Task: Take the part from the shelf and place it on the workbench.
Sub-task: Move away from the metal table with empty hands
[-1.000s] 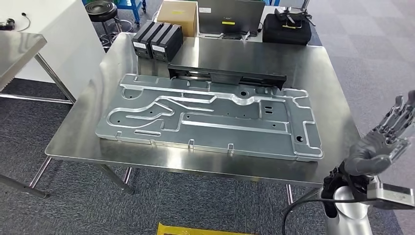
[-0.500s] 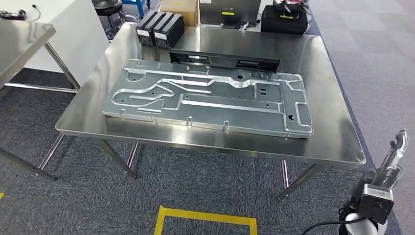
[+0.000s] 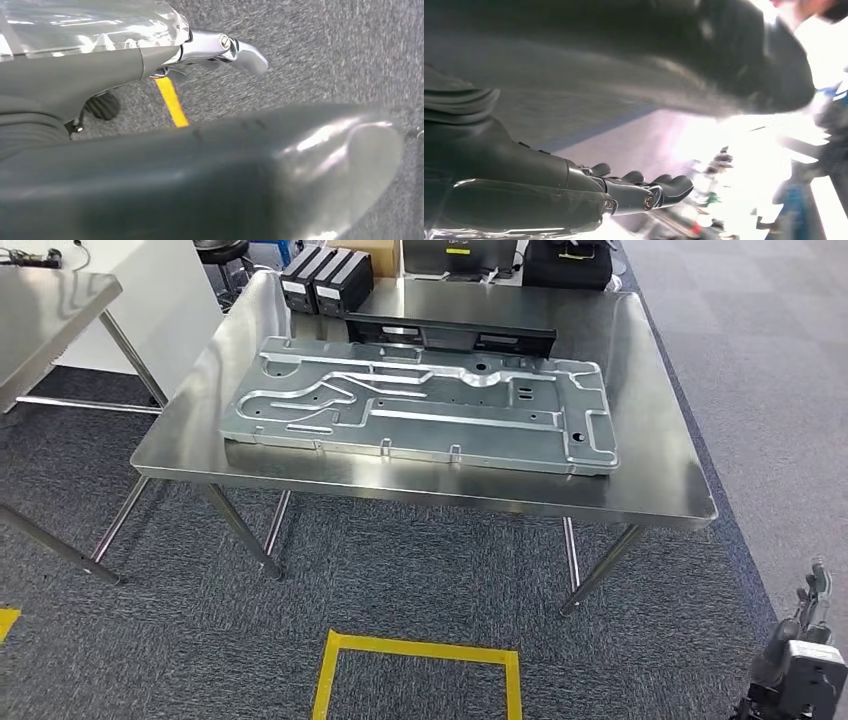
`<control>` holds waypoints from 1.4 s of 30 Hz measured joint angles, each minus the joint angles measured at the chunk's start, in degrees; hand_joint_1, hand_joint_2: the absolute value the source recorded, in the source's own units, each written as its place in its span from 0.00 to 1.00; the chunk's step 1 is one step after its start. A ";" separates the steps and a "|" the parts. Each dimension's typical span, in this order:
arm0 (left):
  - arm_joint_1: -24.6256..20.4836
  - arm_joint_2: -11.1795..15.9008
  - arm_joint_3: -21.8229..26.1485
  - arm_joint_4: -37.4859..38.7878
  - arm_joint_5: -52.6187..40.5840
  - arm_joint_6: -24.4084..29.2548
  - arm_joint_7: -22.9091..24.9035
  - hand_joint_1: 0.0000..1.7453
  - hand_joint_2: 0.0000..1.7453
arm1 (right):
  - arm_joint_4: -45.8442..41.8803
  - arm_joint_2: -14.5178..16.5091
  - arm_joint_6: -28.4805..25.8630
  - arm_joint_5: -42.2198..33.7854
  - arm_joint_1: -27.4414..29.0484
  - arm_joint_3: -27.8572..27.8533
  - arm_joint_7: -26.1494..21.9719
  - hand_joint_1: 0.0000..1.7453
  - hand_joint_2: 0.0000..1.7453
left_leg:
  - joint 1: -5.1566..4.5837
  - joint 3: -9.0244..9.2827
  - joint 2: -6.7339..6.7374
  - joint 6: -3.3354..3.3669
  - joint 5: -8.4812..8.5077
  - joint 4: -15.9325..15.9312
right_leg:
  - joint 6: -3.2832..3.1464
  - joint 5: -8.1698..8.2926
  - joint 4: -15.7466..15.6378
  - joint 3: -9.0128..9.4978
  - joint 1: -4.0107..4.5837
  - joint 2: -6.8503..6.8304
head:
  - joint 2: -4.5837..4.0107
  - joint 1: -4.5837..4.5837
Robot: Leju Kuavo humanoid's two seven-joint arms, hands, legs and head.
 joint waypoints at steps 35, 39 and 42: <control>-0.26 -2.87 3.04 0.13 -0.04 1.85 0.21 0.00 0.00 | 62.10 -1.42 -10.42 29.64 -6.97 -24.29 26.81 0.00 0.00 | 0.69 -1.08 0.05 -1.59 -5.50 4.27 | -1.68 1.63 -0.12 -2.09 -0.85 -0.16 | 0.00 -0.02; -0.21 -2.94 3.07 0.14 -0.02 1.85 0.20 0.00 0.00 | 62.57 -1.31 -10.41 29.66 -6.98 -24.22 26.82 0.00 0.00 | 0.75 -1.93 -0.36 -1.70 -13.78 16.04 | -2.28 4.67 0.16 -6.12 -0.12 -0.24 | 0.00 -0.02; -0.29 -2.93 3.07 0.15 -0.01 1.84 0.20 0.00 0.00 | 62.82 -1.22 -10.42 29.66 -7.00 -24.19 26.82 0.00 0.00 | 0.53 3.92 -0.39 -0.85 -9.30 12.25 | -2.12 6.75 0.63 -9.06 0.24 -0.22 | 0.00 -0.03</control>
